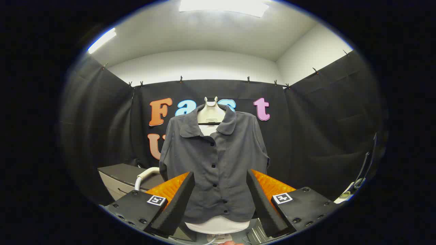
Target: Iron the clothes twice with a garment steamer, once on the left side and once on the right side.
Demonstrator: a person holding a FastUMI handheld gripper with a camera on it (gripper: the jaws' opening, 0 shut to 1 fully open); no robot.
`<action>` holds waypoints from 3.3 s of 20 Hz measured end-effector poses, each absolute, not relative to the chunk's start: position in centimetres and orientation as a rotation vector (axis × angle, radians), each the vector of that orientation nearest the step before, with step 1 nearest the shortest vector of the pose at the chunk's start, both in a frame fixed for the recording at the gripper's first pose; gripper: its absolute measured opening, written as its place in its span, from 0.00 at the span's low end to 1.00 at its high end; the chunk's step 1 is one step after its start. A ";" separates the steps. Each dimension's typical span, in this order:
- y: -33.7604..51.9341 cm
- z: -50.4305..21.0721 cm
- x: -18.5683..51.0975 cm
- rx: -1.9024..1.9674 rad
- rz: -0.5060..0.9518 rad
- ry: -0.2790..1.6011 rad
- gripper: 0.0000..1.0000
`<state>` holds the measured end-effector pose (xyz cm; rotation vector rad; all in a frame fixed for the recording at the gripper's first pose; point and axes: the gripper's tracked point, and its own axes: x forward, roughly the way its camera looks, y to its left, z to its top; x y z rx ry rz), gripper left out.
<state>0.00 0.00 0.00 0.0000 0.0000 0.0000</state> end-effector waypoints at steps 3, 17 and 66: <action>-0.3 0.3 0.6 0.005 -0.004 -0.003 0.98; 1.1 1.0 1.2 0.019 0.011 -0.022 0.98; 44.0 -22.1 35.3 -0.013 0.274 0.671 0.99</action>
